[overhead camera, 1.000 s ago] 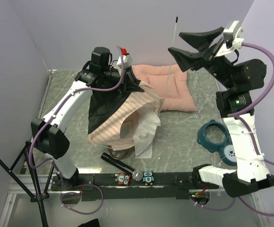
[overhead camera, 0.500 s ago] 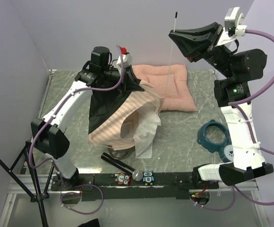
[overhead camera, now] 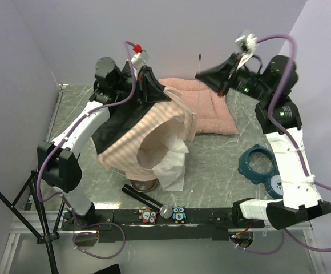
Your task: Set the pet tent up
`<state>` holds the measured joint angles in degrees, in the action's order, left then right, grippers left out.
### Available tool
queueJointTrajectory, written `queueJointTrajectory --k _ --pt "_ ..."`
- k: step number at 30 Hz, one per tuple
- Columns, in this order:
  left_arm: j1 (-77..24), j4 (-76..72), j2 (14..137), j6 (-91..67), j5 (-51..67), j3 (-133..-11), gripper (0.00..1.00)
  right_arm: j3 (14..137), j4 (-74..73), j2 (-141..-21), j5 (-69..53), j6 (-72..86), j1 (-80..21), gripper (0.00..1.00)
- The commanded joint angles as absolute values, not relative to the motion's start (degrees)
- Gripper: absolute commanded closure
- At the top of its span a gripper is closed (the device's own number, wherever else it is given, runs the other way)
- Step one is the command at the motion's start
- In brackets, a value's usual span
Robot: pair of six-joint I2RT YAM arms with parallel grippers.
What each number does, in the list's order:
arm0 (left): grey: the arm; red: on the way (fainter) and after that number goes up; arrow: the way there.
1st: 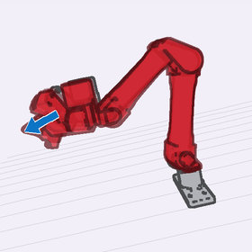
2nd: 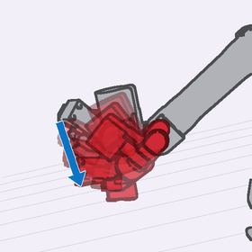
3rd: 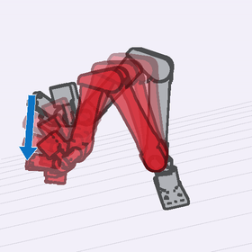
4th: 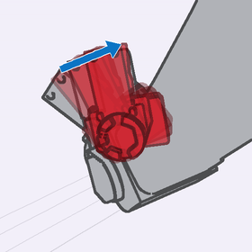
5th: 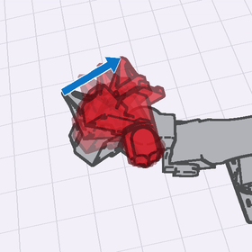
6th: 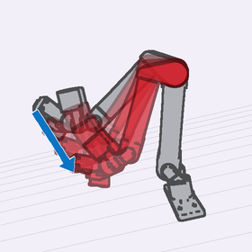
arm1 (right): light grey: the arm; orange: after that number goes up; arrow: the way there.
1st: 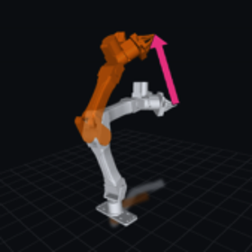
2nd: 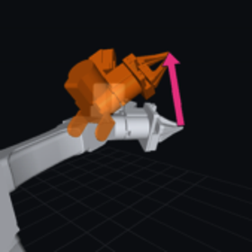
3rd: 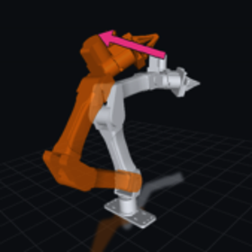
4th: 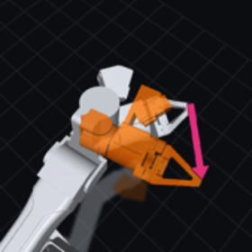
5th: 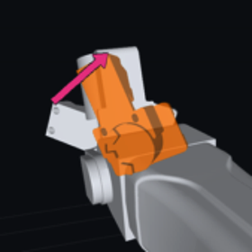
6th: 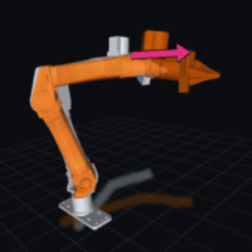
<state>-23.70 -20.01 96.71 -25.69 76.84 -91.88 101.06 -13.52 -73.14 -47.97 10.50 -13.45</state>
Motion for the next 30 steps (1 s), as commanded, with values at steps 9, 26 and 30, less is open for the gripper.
queueJointTrajectory --k 9,26,30 --pt "-20.30 -65.91 97.56 -64.68 78.58 -96.42 0.99 89.65 -49.47 -71.10 -55.02 -6.23 -12.83 1.00" --pt "-22.33 -68.55 97.82 -68.38 75.76 -92.63 0.99 83.86 -23.39 -64.44 -59.15 2.37 -14.24 0.71" --pt "-21.45 -67.94 98.26 -68.29 76.29 -92.99 0.99 83.58 -17.68 -59.34 -58.10 3.42 -14.24 0.47"
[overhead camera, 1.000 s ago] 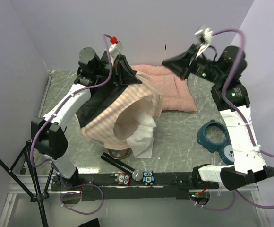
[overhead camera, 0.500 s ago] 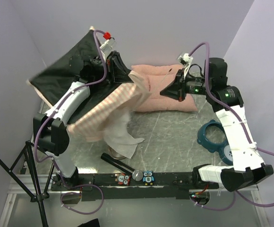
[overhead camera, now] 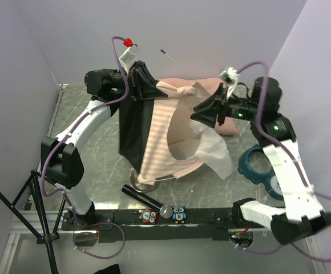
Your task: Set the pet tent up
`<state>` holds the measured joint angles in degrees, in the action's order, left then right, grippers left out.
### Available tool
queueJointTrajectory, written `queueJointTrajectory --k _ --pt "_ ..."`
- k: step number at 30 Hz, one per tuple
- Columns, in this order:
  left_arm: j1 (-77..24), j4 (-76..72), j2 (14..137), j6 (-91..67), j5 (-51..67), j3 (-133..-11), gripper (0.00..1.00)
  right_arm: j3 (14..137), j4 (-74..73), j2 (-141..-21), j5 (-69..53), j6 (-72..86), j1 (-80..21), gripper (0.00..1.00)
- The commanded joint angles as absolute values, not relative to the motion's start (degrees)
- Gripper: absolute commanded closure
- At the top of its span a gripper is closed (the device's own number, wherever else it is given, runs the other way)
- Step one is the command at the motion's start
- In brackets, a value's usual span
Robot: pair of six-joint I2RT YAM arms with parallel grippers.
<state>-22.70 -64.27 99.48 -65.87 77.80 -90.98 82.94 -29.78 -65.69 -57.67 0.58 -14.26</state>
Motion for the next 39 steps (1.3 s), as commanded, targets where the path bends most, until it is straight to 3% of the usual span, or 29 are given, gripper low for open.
queueJointTrajectory --k 1,7,11,24,37,39 --pt "-21.53 -68.46 98.44 -68.81 76.12 -92.73 0.99 84.37 -16.45 -58.80 -57.83 4.12 -14.15 0.40" --pt "-22.41 -70.13 99.23 -70.14 77.25 -92.46 0.99 91.92 -11.07 -62.04 -55.38 8.09 -14.85 0.22" --pt "-22.94 -70.14 99.23 -70.31 77.43 -92.64 0.99 92.12 -8.80 -64.25 -51.42 8.52 -14.85 0.17" --pt "-24.61 -67.15 98.17 -68.38 78.58 -92.90 0.99 90.17 4.83 -68.99 -50.01 11.69 -15.03 0.18" --pt "-25.22 -65.83 98.35 -67.32 78.57 -93.08 0.99 92.46 7.29 -73.30 -56.07 17.48 -17.05 0.56" --pt "-25.22 -65.74 98.17 -67.15 78.57 -92.90 0.99 93.07 7.38 -73.91 -57.12 18.89 -17.14 0.68"
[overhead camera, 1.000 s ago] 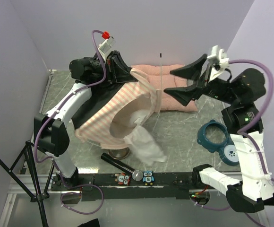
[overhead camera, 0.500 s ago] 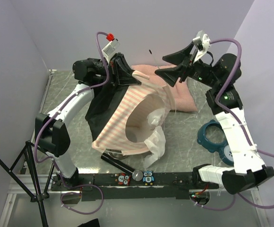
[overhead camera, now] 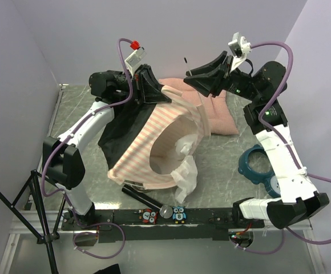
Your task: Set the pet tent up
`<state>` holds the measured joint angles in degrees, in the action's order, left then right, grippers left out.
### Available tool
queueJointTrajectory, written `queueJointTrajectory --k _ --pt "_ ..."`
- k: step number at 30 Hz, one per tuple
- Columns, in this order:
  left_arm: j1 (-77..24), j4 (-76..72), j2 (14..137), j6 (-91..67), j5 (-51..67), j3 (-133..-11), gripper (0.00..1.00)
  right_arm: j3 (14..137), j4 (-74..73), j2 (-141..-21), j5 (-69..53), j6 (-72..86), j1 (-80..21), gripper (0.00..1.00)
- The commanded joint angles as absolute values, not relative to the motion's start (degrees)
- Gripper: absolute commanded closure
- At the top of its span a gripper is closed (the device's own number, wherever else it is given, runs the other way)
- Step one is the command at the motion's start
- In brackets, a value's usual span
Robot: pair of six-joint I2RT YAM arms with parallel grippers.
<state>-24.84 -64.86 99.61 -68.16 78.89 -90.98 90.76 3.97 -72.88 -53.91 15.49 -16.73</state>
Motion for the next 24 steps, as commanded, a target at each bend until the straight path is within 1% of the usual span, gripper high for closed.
queueJointTrajectory --k 1,3,6,10,15,21,24 --pt "-25.22 -65.66 98.17 -67.06 78.57 -92.90 0.99 93.34 7.30 -74.26 -57.48 19.59 -17.14 0.77" --pt "-25.14 -65.22 98.09 -66.80 79.01 -93.25 0.99 93.69 6.51 -74.62 -58.44 21.44 -17.05 1.00" --pt "-24.17 -65.30 98.00 -67.41 78.58 -94.30 0.99 94.22 1.86 -74.79 -61.16 25.04 -16.44 1.00" --pt "-22.59 -65.04 98.52 -68.99 77.08 -97.11 0.99 93.35 -8.86 -75.06 -67.04 27.68 -16.26 1.00" --pt "-22.06 -66.70 99.40 -70.84 76.47 -99.40 0.99 88.95 -9.75 -74.36 -72.06 32.78 -16.26 1.00" --pt "-21.09 -67.24 99.67 -72.51 74.27 -101.33 0.99 82.19 -7.92 -73.30 -74.44 37.25 -16.35 1.00" --pt "-20.83 -67.15 99.76 -72.77 73.48 -102.21 0.99 80.77 -7.46 -73.21 -75.58 37.71 -16.35 1.00"
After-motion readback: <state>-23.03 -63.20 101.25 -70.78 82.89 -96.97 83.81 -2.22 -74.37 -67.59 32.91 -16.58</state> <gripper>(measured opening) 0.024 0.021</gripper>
